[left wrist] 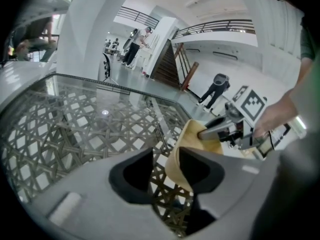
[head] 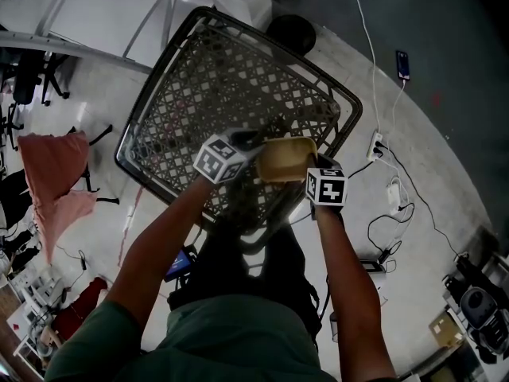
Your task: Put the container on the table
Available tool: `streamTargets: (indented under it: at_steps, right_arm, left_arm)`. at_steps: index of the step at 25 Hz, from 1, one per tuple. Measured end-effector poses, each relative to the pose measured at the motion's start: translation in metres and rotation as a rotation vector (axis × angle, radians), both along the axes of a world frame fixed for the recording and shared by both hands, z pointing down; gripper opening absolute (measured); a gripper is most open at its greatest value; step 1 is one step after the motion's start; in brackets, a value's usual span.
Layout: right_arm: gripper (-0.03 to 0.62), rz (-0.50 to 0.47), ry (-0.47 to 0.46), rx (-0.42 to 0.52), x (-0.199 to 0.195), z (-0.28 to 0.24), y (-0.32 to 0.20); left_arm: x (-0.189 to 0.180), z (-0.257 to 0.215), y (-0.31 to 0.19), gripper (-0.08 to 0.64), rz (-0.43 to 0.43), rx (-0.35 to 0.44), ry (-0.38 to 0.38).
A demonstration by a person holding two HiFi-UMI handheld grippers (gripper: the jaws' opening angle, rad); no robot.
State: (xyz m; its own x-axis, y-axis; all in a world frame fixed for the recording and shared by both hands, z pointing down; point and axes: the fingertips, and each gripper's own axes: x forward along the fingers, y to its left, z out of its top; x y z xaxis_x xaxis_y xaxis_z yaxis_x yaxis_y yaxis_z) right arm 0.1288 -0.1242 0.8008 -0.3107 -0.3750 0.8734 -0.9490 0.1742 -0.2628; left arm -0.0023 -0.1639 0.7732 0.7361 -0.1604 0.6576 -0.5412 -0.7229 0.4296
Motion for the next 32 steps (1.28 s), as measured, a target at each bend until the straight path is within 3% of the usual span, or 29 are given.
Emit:
streamTargets:
  at_steps: [32]
  right_arm:
    - [0.074, -0.048, 0.02, -0.035, 0.003, 0.003, -0.011]
  left_arm:
    - [-0.005, 0.011, -0.011, 0.309, 0.009, -0.014, -0.055]
